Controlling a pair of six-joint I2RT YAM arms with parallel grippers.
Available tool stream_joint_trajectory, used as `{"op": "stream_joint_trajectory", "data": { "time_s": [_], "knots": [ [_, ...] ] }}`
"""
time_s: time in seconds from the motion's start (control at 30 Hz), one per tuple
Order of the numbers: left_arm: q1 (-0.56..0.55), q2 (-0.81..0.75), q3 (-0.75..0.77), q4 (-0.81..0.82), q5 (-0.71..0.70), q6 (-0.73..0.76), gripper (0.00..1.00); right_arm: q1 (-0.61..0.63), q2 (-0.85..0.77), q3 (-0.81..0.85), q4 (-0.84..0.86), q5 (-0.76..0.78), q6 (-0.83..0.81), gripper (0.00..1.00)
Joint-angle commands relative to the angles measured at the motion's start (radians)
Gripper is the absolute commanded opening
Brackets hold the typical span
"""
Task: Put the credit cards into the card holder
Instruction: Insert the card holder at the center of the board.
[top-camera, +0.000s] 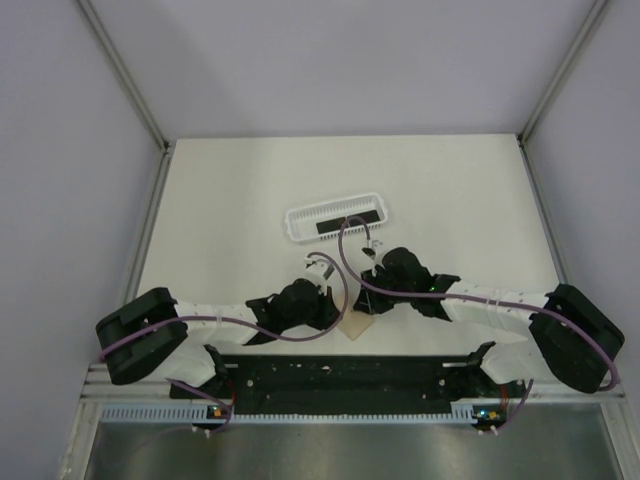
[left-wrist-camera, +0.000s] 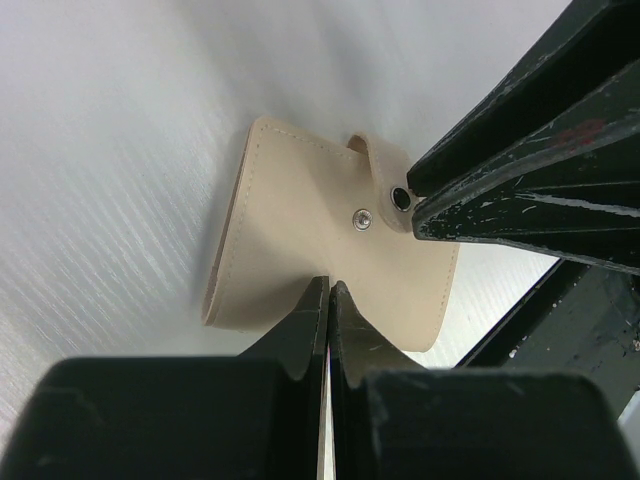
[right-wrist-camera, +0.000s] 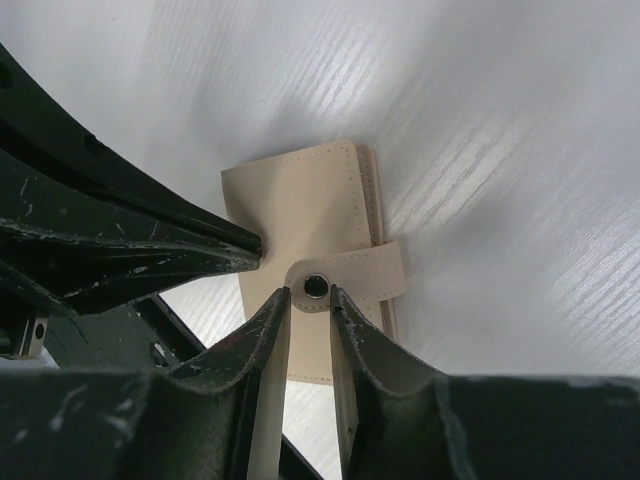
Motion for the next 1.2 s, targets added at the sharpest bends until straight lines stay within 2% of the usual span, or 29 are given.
{"op": "stream_joint_trajectory", "data": {
  "time_s": [0.0,1.17],
  "knots": [
    [-0.004,-0.005,0.000,0.006,-0.008,-0.001,0.00,-0.010,0.014,0.015,0.061,-0.014,-0.006,0.23],
    [-0.004,-0.002,0.000,0.004,-0.008,0.002,0.00,-0.006,0.083,0.035,0.070,-0.031,-0.009,0.22]
  ]
}}
